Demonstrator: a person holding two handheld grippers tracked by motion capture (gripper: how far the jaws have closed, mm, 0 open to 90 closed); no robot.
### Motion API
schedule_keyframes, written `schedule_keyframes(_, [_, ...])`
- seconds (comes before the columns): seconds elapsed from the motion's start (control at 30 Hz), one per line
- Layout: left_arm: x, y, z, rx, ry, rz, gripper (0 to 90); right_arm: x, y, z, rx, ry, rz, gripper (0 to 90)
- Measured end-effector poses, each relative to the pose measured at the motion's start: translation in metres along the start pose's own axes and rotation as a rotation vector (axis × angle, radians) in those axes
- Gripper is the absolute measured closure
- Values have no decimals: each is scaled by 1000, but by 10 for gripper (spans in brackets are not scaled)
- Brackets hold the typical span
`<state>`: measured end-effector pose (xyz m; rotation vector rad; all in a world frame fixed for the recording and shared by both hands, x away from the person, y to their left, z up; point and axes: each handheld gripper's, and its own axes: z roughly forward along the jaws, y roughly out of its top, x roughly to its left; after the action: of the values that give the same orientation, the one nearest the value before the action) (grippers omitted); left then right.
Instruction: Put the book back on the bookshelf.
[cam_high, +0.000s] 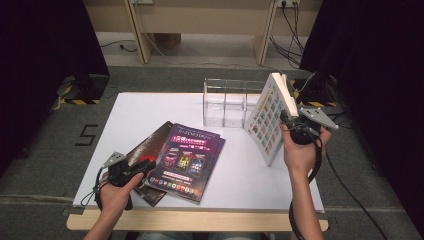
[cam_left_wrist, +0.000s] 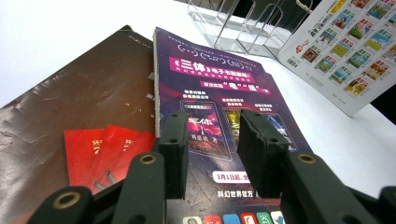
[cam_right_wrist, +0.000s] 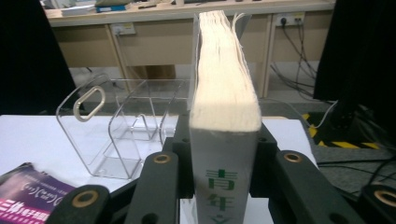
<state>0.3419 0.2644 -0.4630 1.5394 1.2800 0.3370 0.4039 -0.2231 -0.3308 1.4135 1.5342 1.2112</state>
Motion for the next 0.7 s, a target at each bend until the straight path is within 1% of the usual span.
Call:
schedule_keyframes(0.03, [0,0,0,0,0,0,626,0,0,0,0,0,0,713])
schedule_keyframes(0.07, [1,0,0,1,1,1,628,-3,2,1,7,10,-3,712])
schedule_keyframes(0.13, [1,0,1,2,1,-2,628,-6,5,4,16,14,10,702])
schedule_keyframes(0.17, [1,0,1,2,0,-3,628,-7,6,5,8,16,16,693])
schedule_keyframes(0.3, [2,0,0,0,0,-6,629,-6,9,10,19,13,20,701])
schedule_keyframes(0.33, [2,0,0,-1,-1,-5,629,-7,10,14,32,19,23,708])
schedule_keyframes(0.37, [2,0,0,-1,-1,-5,629,-7,10,14,32,19,23,708])
schedule_keyframes(0.4, [2,0,0,-1,-2,-4,629,-6,11,17,42,-8,11,720])
schedule_keyframes(0.5, [2,0,0,1,-3,-4,630,-6,13,18,53,-22,15,732])
schedule_keyframes(0.57, [2,0,0,1,-3,-3,630,-5,14,18,63,-22,14,738])
schedule_keyframes(0.67, [2,0,0,3,-3,-3,631,-5,17,19,82,-33,28,741])
schedule_keyframes(0.7, [2,0,0,3,-3,-3,631,-5,17,19,80,-35,31,742])
